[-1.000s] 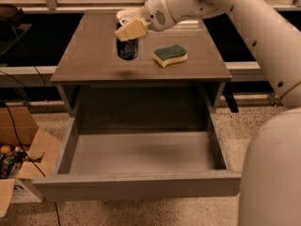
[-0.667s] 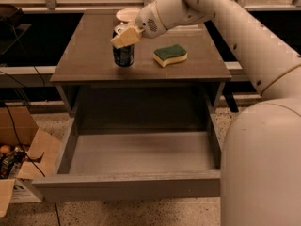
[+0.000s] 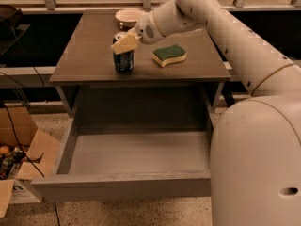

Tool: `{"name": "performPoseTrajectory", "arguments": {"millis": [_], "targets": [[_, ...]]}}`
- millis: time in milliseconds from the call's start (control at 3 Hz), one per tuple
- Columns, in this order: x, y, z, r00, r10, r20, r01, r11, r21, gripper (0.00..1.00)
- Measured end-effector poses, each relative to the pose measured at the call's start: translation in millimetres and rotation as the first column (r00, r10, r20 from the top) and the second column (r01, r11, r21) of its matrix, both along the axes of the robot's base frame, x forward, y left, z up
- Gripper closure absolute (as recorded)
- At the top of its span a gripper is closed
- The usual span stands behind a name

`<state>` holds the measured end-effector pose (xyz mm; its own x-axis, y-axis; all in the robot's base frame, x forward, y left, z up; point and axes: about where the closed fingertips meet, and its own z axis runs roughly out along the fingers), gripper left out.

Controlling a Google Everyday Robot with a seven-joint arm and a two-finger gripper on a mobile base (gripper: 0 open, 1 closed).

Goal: Pick pepsi can from top drawer and place on counter

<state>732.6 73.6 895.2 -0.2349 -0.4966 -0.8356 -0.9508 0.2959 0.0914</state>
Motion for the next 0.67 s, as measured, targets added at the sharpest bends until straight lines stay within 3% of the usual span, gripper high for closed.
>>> {"name": "performPoseTrajectory", "arguments": {"millis": [333, 667], "targets": [[0.0, 0.2, 0.4, 1.0000, 0.000, 0.000, 0.000, 1.000, 0.000, 0.11], [0.0, 0.2, 0.3, 1.0000, 0.000, 0.000, 0.000, 1.000, 0.000, 0.00]]}}
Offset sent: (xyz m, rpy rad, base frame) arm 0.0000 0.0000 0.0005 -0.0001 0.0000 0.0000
